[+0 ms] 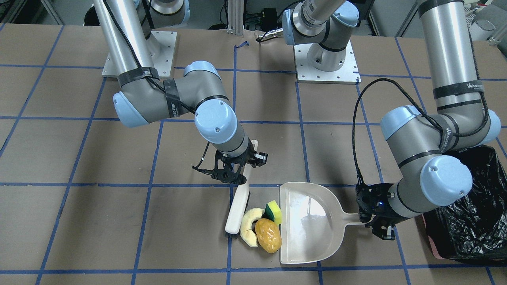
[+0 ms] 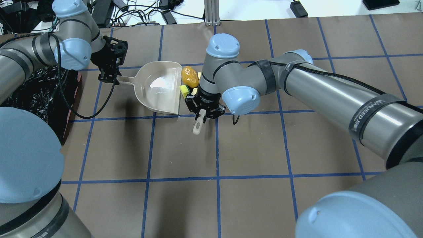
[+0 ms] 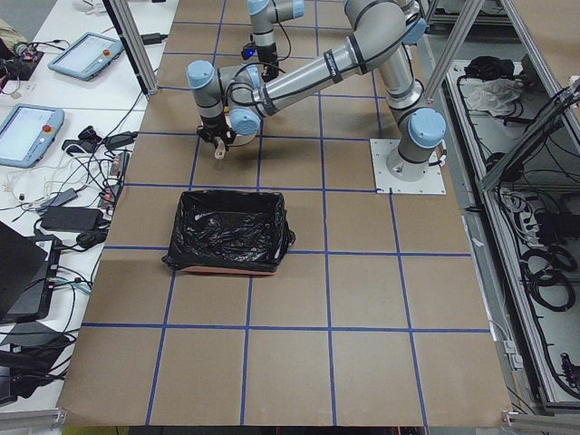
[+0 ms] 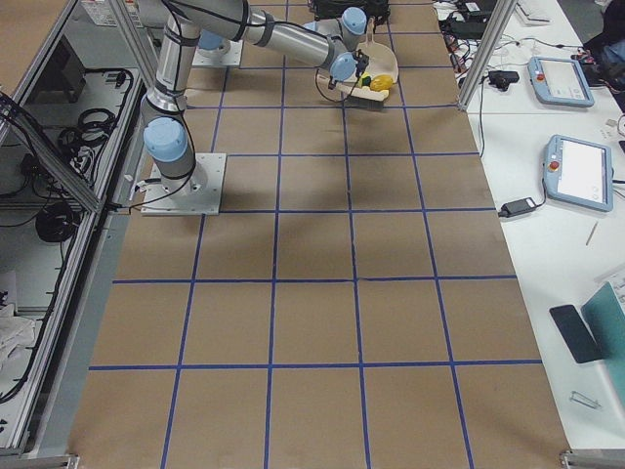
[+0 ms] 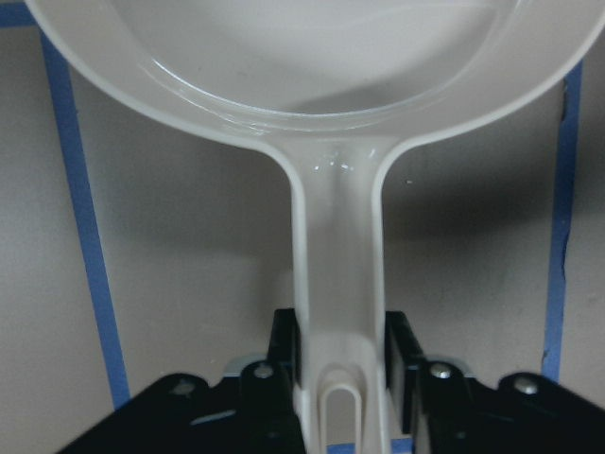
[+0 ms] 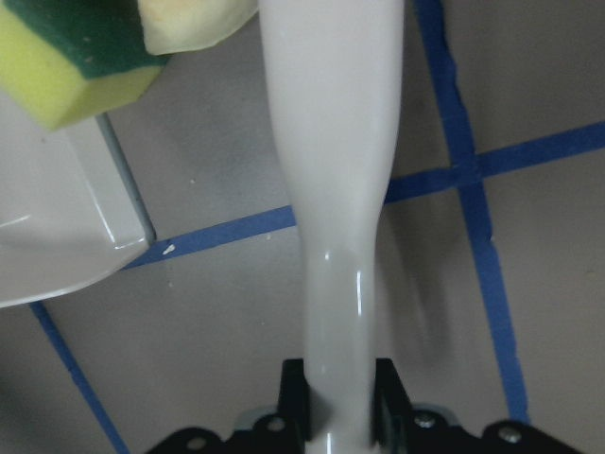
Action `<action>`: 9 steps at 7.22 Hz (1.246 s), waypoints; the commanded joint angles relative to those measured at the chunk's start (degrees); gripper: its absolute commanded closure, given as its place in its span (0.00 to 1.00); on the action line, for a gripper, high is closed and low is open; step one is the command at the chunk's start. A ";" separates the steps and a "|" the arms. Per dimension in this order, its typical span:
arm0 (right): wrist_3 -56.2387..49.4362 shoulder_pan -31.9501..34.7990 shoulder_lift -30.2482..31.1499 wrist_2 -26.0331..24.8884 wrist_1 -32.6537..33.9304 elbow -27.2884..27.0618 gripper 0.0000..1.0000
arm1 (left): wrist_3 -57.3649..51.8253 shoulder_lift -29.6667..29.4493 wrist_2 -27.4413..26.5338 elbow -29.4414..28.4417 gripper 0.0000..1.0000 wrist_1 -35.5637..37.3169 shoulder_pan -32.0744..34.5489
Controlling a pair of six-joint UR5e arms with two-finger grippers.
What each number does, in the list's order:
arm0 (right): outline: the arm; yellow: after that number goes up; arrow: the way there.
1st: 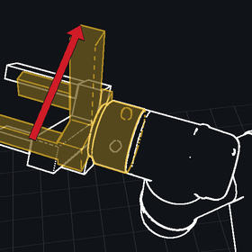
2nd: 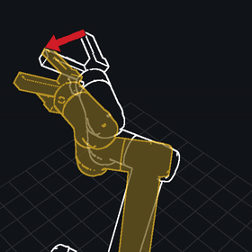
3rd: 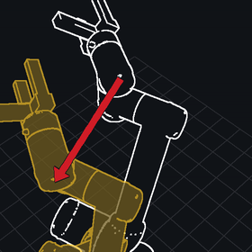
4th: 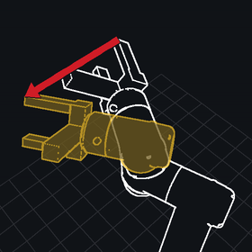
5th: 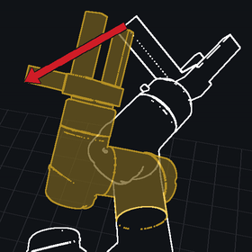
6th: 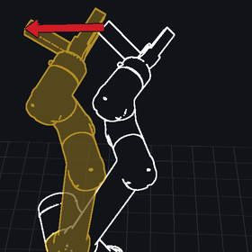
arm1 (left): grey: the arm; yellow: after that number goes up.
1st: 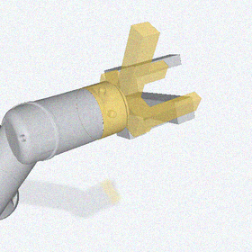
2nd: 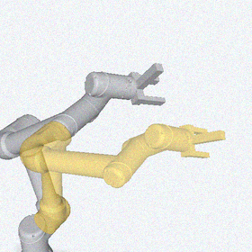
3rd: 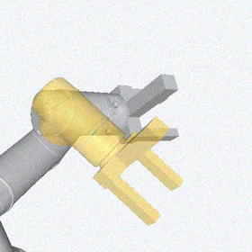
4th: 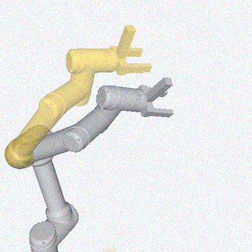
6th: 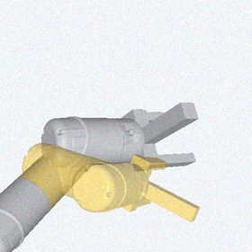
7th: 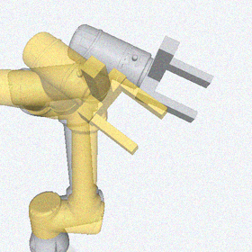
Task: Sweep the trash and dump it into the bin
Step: 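Sweep the sponge, potato and banana into the dustpan with the right gripper's brush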
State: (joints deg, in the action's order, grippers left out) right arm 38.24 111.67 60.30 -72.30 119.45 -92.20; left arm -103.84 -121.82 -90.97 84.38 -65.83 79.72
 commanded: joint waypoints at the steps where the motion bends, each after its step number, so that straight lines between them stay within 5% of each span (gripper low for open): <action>1: 3.84 2.31 -1.23 2.15 1.74 1.67 1.00 | -0.05 -0.09 0.00 0.09 0.60 0.00 0.00; 9: 12.12 6.80 -7.04 7.07 5.27 10.55 1.00 | -0.14 0.00 0.09 0.09 0.60 0.00 0.00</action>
State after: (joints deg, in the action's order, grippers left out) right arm 49.86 118.00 53.56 -66.45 124.65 -82.19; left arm -103.88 -121.82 -90.88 84.46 -65.83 79.72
